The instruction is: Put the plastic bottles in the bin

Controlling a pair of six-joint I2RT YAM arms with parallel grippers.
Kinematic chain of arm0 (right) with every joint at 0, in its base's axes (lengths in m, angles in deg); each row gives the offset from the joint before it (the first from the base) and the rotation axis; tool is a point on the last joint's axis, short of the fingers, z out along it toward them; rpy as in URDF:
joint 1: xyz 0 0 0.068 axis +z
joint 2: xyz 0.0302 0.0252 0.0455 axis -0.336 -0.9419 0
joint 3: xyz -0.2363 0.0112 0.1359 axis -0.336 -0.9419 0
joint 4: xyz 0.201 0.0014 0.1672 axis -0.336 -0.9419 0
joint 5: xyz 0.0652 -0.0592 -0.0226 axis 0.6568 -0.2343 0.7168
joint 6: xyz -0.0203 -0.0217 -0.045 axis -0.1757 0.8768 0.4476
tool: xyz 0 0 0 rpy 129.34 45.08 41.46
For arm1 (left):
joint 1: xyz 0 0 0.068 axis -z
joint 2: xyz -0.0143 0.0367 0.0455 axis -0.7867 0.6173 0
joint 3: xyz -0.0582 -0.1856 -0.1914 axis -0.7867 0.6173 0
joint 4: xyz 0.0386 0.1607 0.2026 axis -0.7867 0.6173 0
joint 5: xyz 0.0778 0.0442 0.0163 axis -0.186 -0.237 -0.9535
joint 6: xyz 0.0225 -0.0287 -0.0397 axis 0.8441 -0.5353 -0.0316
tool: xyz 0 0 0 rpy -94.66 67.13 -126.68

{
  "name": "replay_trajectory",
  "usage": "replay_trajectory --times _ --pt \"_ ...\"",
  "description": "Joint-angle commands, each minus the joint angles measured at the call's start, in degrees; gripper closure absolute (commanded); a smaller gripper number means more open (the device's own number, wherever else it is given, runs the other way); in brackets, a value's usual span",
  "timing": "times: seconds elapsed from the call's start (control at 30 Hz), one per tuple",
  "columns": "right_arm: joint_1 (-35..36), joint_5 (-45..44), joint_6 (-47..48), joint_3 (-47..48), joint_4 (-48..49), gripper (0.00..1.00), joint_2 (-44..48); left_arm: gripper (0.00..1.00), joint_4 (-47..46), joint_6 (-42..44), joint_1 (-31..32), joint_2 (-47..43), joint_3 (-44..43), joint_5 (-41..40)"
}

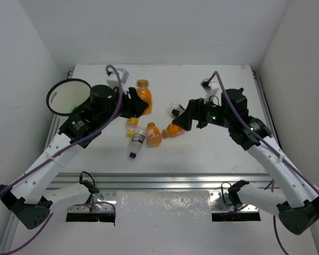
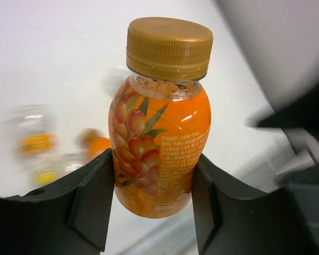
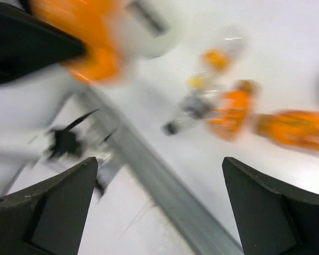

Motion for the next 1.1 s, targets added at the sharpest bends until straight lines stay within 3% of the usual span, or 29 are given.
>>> replay_trajectory --times 0.0,0.23,0.27,0.33,0.5,0.6,0.63,0.7,0.73,0.83,0.9,1.07 --pt "-4.0 -18.7 0.2 4.7 -9.1 0.01 3.0 1.00 9.4 -6.9 -6.4 -1.6 -5.9 -32.8" --pt "-4.5 -22.8 1.4 1.8 -11.3 0.01 1.8 1.00 15.7 -8.2 -31.0 0.7 -14.5 -42.3" --pt "-4.5 -22.7 1.5 1.0 -11.0 0.01 1.3 1.00 15.5 -7.7 -37.8 1.3 -15.1 -41.6" --pt "-4.5 -21.8 1.2 -0.5 -10.3 0.01 -1.1 1.00 14.0 -6.9 -44.0 3.5 -15.4 -36.3" --pt "-4.4 -25.3 -7.4 -2.2 -8.9 0.01 -7.4 0.76 11.7 -8.4 -46.8 10.5 -14.8 -32.2" --pt "-4.4 -26.7 -14.4 -2.7 -6.4 0.01 -12.1 0.54 9.2 -9.0 -49.5 12.2 -12.4 -29.1" --pt "-4.3 -26.7 -16.5 -2.0 -5.9 0.01 -13.6 0.35 8.9 -9.3 -50.2 12.5 -11.8 -28.4" --pt "-3.7 -28.0 -22.5 -1.0 -7.0 0.01 -18.0 0.19 9.6 -10.4 -50.3 13.1 -11.3 -28.9" --pt "-3.3 -29.5 -24.2 0.3 -7.1 0.01 -19.3 0.01 9.7 -10.8 -50.3 12.5 -10.8 -29.6" --pt "-2.0 -30.9 -23.1 1.4 -1.1 0.01 -23.2 0.00 9.9 -10.5 -50.3 10.4 -10.6 -29.1" --pt "-2.1 -31.3 -13.7 3.3 1.3 0.01 -26.9 0.00 10.2 -9.0 -50.3 8.8 -10.9 -26.3" --pt "-4.1 -37.1 6.6 19.7 -4.5 0.01 -42.9 0.00 8.7 -4.6 -49.4 -0.6 -6.9 -15.0"
